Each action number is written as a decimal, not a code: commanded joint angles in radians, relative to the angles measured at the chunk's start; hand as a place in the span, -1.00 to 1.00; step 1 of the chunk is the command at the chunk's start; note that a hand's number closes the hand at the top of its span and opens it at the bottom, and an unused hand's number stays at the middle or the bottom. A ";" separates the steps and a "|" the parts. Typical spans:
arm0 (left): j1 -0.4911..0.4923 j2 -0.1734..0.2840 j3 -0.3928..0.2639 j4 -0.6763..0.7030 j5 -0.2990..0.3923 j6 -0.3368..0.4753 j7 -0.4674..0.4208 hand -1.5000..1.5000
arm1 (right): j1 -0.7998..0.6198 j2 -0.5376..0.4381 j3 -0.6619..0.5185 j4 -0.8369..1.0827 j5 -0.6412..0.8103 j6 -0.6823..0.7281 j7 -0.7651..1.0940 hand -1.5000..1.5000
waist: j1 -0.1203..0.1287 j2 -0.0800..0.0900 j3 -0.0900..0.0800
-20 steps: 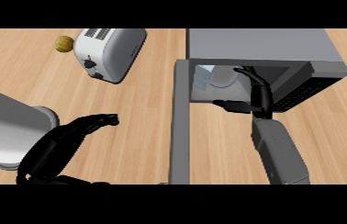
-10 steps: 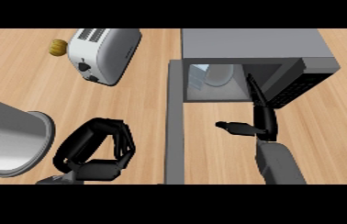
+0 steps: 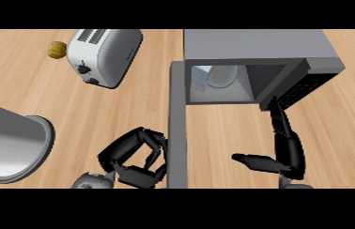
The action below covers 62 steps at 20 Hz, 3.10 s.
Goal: Pick up the milk, place it into the microwave and close the microwave
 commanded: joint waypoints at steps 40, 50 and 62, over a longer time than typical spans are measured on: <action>-0.693 -0.005 -0.688 0.520 0.772 1.102 -0.118 1.00 | 0.298 -0.268 0.003 -0.824 -0.411 0.369 0.334 -1.00 | -0.209 0.044 -0.003; -0.771 -0.005 -0.569 0.579 0.957 1.140 -0.215 1.00 | 0.285 -0.280 0.022 -0.866 -0.499 0.388 0.387 -1.00 | -0.262 0.070 -0.006; -0.868 -0.005 -0.517 0.717 1.072 1.101 -0.304 1.00 | 0.243 -0.341 -0.032 -0.929 -0.564 0.395 0.439 -1.00 | -0.308 0.082 -0.003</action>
